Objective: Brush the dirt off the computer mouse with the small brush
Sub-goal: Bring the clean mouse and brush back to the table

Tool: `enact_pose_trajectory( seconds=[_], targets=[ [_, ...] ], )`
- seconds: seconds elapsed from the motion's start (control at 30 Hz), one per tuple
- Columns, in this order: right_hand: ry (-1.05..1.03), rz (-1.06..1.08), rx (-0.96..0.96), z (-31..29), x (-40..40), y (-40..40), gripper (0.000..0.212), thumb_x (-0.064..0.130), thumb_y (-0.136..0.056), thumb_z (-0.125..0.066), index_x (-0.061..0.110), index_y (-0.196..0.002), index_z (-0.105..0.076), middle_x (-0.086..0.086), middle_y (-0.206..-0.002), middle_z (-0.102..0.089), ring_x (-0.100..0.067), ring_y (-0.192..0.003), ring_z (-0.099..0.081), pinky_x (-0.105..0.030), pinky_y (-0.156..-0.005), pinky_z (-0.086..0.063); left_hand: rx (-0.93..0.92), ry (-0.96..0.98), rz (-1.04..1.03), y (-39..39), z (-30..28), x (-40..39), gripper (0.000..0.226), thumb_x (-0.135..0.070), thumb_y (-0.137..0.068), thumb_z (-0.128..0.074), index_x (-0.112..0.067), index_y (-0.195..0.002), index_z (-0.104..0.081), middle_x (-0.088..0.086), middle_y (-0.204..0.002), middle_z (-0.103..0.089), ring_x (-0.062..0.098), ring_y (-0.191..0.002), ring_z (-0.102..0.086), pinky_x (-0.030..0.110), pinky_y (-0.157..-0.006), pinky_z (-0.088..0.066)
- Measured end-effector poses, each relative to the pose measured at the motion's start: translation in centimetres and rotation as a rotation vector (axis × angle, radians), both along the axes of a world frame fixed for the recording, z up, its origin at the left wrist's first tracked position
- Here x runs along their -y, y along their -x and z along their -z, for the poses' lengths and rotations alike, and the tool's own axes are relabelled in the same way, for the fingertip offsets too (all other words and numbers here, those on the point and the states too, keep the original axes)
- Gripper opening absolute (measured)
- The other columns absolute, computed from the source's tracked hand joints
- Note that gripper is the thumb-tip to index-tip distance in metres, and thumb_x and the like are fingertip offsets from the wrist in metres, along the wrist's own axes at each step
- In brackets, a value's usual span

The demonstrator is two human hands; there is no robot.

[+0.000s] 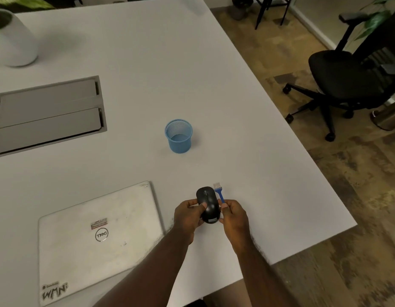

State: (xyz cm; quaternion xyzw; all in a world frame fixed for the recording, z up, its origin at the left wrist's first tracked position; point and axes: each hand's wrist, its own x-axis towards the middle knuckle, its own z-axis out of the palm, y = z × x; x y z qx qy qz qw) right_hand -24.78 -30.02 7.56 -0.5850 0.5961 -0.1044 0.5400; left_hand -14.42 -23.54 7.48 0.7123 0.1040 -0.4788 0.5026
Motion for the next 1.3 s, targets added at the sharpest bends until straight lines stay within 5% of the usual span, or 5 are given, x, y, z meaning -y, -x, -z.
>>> enact_pose_trajectory(
  seconds=[0.63,0.83,1.03,1.17,1.3],
  targets=[
    [-0.012,-0.061,0.011,1.8,1.3,0.0,0.017,0.015,-0.102,-0.049,0.021,-0.102,-0.064,0.004,-0.097,-0.066,-0.024,-0.098,-0.065,-0.046,-0.091,-0.056,0.119,-0.123,0.054,-0.1,1.5,0.2,0.039,-0.017,-0.084,-0.070,-0.012,-0.121,-0.058,0.007,-0.102,-0.067,0.026,-0.095,-0.066,0.044,-0.088,-0.057],
    [-0.020,0.093,0.086,0.8,3.5,1.2,0.014,0.010,-0.098,-0.058,0.017,-0.100,-0.070,-0.003,-0.086,-0.068,-0.020,-0.079,-0.063,-0.037,-0.075,-0.058,0.274,-0.072,0.075,-1.9,0.2,-1.8,0.025,-0.021,-0.088,-0.061,-0.021,-0.113,-0.064,-0.003,-0.106,-0.065,0.018,-0.100,-0.062,0.044,-0.091,-0.055],
    [0.088,0.078,0.127,-2.6,7.2,-1.0,0.011,0.012,-0.090,-0.070,0.016,-0.100,-0.074,0.004,-0.081,-0.071,-0.013,-0.069,-0.063,-0.026,-0.060,-0.054,0.697,-0.069,0.170,-5.9,-0.4,-6.4,0.027,-0.009,-0.089,-0.059,-0.025,-0.111,-0.063,-0.005,-0.108,-0.062,0.014,-0.098,-0.062,0.010,-0.078,-0.045],
    [0.191,0.007,0.135,-5.3,9.8,-5.9,0.007,0.014,-0.086,-0.075,0.012,-0.092,-0.073,-0.002,-0.078,-0.070,-0.017,-0.065,-0.063,-0.026,-0.059,-0.055,0.954,-0.217,0.342,-9.2,-0.6,-9.1,0.041,-0.007,-0.084,-0.060,-0.010,-0.125,-0.060,0.009,-0.127,-0.059,0.029,-0.122,-0.052,0.037,-0.103,-0.038],
    [0.409,-0.181,0.105,-7.0,11.4,-11.5,0.011,0.008,-0.088,-0.070,0.009,-0.096,-0.076,-0.004,-0.090,-0.073,-0.017,-0.082,-0.064,-0.029,-0.084,-0.053,1.130,-0.497,0.556,-10.3,-0.1,-11.7,0.060,-0.033,-0.087,-0.037,-0.006,-0.139,-0.050,0.019,-0.148,-0.044,0.040,-0.136,-0.042,0.060,-0.101,-0.035]
  ],
)
